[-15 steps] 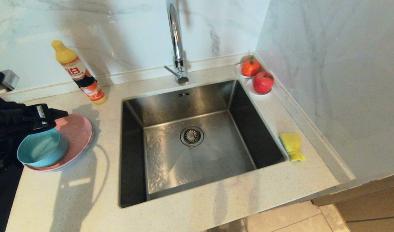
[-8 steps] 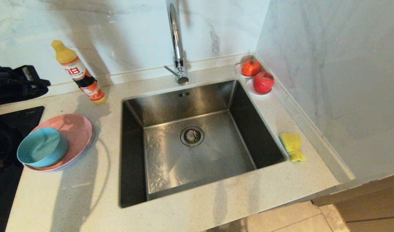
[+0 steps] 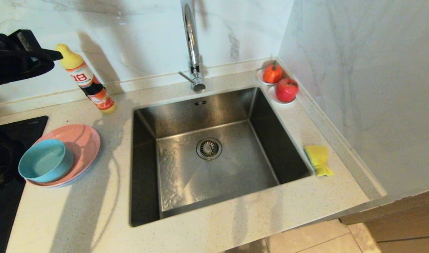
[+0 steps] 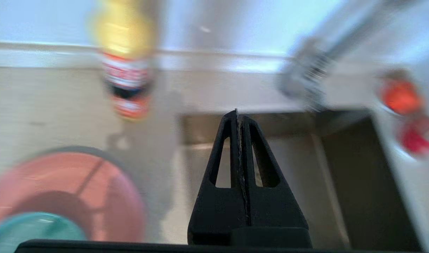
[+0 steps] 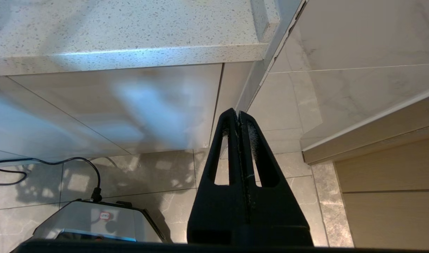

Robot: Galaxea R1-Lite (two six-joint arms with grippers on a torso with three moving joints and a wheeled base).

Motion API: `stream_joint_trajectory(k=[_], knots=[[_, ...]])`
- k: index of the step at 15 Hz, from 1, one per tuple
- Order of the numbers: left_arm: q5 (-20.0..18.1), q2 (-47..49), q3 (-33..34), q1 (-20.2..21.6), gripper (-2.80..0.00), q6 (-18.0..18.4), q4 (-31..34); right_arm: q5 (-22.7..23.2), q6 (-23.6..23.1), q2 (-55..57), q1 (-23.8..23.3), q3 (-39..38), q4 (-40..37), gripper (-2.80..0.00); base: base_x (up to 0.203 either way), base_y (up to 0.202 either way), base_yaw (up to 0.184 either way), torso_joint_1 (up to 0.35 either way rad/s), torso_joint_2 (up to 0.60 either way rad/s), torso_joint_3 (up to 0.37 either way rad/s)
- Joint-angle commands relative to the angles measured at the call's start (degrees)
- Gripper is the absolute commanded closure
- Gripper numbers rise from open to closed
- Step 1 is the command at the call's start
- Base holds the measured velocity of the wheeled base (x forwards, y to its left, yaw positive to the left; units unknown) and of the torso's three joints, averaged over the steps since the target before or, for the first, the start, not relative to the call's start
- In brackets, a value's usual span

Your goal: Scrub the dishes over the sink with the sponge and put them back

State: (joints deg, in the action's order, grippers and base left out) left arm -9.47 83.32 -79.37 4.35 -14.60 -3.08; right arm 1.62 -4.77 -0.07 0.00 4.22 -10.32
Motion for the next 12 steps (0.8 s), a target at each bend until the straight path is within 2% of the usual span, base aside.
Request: stream_joint_trajectory(k=[1, 5, 8, 12], knots=[[0.14, -6.07, 2.48, -3.88, 0.0, 0.28, 1.09, 0.05, -0.07, 0.07, 0.0, 0.0, -0.05, 0.0, 0.0, 0.0, 0.0, 0.0, 0.0, 0.0], [0.84, -18.99, 15.15, -5.57, 0.0, 5.95, 1.36, 0.05, -0.07, 0.07, 0.0, 0.0, -0.05, 0.0, 0.0, 0.0, 0.0, 0.0, 0.0, 0.0], [3.51, -31.58, 27.19, -5.55, 0.0, 7.47, 1.21, 0.05, -0.07, 0.07, 0.0, 0.0, -0.05, 0.0, 0.0, 0.0, 0.0, 0.0, 0.0, 0.0], [4.92, -50.89, 46.63, -5.73, 0.0, 9.39, 1.23, 0.05, -0.07, 0.07, 0.0, 0.0, -0.05, 0.0, 0.0, 0.0, 0.0, 0.0, 0.0, 0.0]])
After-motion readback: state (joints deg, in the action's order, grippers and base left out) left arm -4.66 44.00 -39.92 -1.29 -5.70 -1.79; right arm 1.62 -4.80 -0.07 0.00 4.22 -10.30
